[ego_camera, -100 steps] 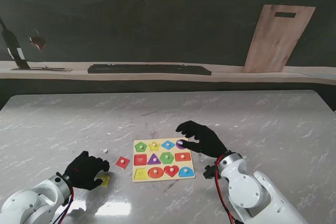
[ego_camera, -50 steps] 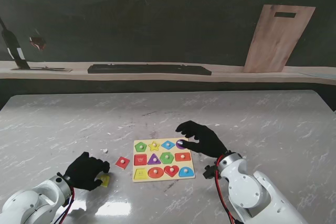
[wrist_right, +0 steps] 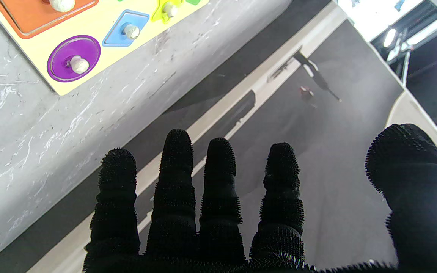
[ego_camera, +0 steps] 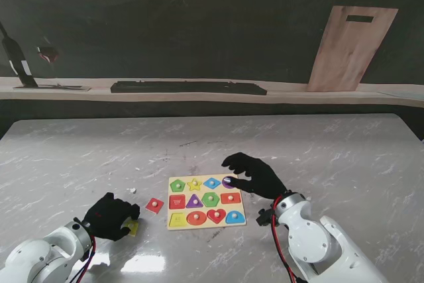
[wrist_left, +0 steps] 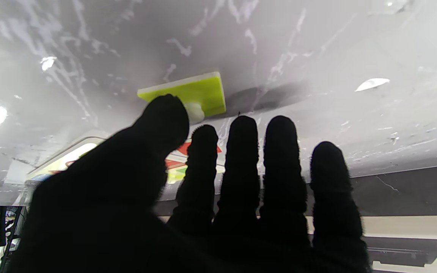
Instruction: Fit puzzle pieces into a puzzle board
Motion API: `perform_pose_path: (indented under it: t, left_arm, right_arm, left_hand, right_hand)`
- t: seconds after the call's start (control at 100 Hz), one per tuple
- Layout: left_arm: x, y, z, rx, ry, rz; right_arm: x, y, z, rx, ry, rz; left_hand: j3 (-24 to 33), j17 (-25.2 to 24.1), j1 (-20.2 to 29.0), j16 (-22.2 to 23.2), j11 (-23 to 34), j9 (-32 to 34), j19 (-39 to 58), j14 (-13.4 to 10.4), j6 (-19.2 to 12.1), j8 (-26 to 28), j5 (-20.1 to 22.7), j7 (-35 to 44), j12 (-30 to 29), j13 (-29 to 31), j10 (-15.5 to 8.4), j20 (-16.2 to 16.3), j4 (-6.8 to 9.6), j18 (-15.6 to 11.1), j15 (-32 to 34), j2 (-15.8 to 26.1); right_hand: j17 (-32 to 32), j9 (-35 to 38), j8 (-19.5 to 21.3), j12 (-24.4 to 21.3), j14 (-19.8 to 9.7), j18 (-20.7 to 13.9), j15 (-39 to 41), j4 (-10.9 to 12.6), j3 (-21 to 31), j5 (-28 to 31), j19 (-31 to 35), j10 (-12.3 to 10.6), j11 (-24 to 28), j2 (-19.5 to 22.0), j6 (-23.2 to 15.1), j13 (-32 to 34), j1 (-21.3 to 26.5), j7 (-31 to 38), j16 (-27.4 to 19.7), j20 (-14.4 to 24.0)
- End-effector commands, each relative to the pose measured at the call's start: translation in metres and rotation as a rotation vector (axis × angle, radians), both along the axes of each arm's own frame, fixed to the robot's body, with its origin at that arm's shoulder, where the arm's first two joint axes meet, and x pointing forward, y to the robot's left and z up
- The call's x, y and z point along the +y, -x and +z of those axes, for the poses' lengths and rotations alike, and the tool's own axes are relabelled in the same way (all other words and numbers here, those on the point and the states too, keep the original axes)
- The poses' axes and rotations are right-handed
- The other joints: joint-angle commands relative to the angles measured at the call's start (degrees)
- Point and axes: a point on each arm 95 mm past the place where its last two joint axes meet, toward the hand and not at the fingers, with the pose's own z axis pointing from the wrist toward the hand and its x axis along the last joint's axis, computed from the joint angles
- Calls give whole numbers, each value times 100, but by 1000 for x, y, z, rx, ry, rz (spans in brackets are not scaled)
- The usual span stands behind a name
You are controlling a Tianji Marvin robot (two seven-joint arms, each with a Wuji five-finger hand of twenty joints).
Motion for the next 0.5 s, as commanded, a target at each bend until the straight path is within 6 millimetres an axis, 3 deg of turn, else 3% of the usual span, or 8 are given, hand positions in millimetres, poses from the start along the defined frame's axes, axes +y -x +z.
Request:
perform_pose_path:
  t: [0.0, 0.49]
  left_arm:
    - [-1, 1, -1, 6, 0, 1]
    - [-2, 0, -5, 25, 6, 12]
  right_arm:
    - [2, 2, -1, 1, 1, 4]
    - [2, 2, -1, 2, 4, 4]
  left_hand:
    - [-24, 2, 173, 81, -62, 140, 28, -155, -120, 31, 106, 182, 110, 181, -63, -114, -254, 431, 72, -186]
    - [-416, 64, 711, 16, -361, 557, 55, -134, -391, -224, 254, 880, 222, 310, -100, -107, -511, 444, 97, -341]
  right_hand:
    - [-74, 139, 81, 32, 11, 16, 84, 209, -57, 37, 16, -126, -3, 85, -215, 17, -93, -50, 38, 107]
    - [-74, 138, 81, 32, 12, 18, 84, 210, -59, 23, 16, -128, -3, 84, -218, 18, -90, -51, 38, 109]
